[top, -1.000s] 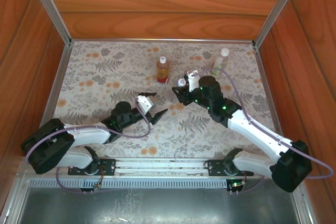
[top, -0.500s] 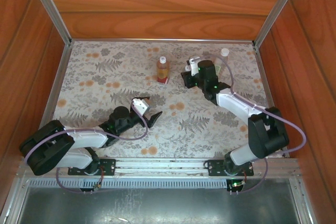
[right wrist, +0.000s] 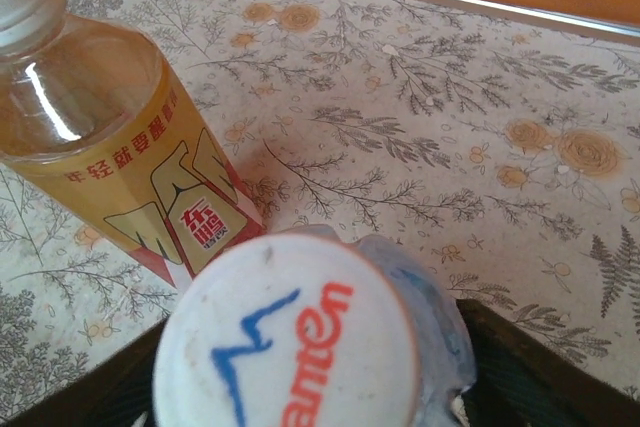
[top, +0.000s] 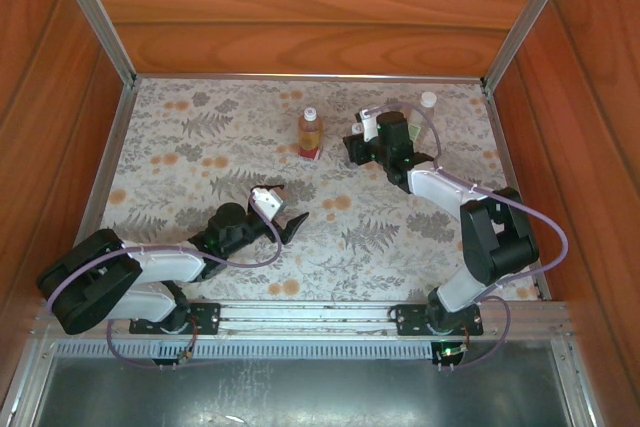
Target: Screw on the bottle caps
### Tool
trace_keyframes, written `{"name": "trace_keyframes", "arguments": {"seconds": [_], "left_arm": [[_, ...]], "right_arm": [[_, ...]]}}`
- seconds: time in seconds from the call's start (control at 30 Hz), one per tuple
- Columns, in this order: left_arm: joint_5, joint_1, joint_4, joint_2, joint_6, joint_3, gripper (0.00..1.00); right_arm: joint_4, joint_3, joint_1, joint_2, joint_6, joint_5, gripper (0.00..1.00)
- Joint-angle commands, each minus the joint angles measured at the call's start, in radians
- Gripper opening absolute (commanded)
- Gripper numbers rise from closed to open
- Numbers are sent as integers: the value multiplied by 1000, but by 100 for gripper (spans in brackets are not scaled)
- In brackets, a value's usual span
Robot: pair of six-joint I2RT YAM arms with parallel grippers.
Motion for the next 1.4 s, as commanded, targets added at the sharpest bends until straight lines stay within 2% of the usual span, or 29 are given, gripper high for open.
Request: {"name": "trace_keyframes", "arguments": {"seconds": [0.0, 0.1, 0.2, 0.3, 0.47, 0.6, 0.7, 0.77, 0.97, 1.07, 1.13, 1.2, 1.27, 1.37], "left_arm": [[-12, -6, 22, -6, 0, 8, 94], [-30, -6, 22, -16, -9, 10, 94], [-66, -4, 20, -41, -1, 3, 100], [-91, 22, -6, -95, 2, -1, 100], [-138, 127, -170, -244, 18, 17, 100], [-182, 225, -327, -383, 54, 36, 100], [-247, 291, -510, -468, 130, 84, 100], [-289, 349, -551, -495, 174, 84, 100], [-269, 583, -525, -377, 182, 65, 100], [-192, 720, -418, -291, 129, 31, 100], [-142, 786, -339, -222, 89, 18, 100], [-116, 824, -280, -130, 75, 25, 100], [-101, 840, -198, -36, 70, 36, 100], [-113, 858, -192, 9, 1, 70, 100]], "right_arm": [[-6, 13, -7, -13, -29, -28, 76], [-66, 38, -7, -45, -57, -28, 90], [-94, 42, -7, -93, -73, -14, 95], [-104, 16, -9, -165, -74, 10, 96], [-81, -104, -12, -325, -73, 67, 99], [48, -282, -29, -447, -69, 159, 100], [147, -404, -65, -480, -101, 211, 100], [211, -469, -96, -471, -109, 248, 100], [485, -605, -228, -365, -86, 275, 100], [631, -644, -303, -300, -60, 220, 100], [633, -632, -337, -281, -40, 186, 100], [619, -612, -384, -247, 5, 120, 100], [700, -615, -407, -167, 21, 80, 100], [817, -611, -413, -65, 16, 60, 100]]}}
